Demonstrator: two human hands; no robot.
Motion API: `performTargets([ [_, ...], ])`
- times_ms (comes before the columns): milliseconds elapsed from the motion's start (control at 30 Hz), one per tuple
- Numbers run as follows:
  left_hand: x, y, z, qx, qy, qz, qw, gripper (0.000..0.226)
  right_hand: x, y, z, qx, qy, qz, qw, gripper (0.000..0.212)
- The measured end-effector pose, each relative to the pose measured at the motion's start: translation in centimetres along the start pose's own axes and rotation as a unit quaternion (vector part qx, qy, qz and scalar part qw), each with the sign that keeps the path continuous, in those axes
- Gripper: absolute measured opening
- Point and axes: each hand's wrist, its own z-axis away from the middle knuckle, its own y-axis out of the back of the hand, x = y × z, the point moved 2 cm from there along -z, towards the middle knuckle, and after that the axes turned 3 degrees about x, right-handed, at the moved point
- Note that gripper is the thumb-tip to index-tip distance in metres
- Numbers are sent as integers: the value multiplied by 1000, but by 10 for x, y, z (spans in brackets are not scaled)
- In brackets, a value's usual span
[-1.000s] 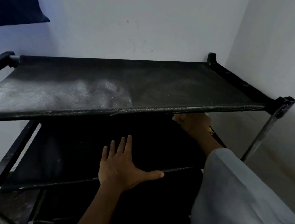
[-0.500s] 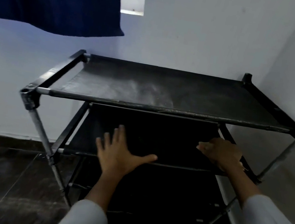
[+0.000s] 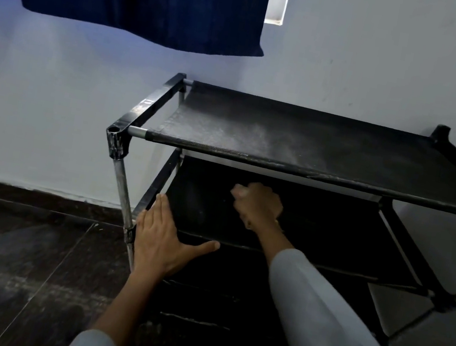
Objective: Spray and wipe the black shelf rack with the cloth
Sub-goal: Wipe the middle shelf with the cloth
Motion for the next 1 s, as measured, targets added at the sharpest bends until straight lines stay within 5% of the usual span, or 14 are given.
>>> performTargets([
  [233, 2, 1, 1, 14, 16, 53, 998, 152, -63, -12, 37, -66, 315, 38, 946, 45],
  [367, 5, 6, 2, -1, 22, 50, 998, 151, -34, 7, 36, -118, 389, 102, 908, 43],
  [600, 8, 14, 5, -21, 27, 39, 999, 149, 125, 52, 26, -125, 278, 206, 930, 40],
  [667, 9, 15, 6, -17, 26, 33, 999, 148, 186, 75, 24, -135, 190, 232, 944, 69],
  [733, 10, 15, 6, -17, 25, 29, 999, 148, 229, 93, 26, -141, 103, 215, 961, 71],
  [833, 11, 17, 6, -19, 29, 31, 999, 149, 252, 102, 28, -129, 30, 196, 972, 48],
  [1000, 11, 18, 7, -22, 38, 33, 998, 151, 247, 96, 25, -98, 0, 213, 972, 55],
])
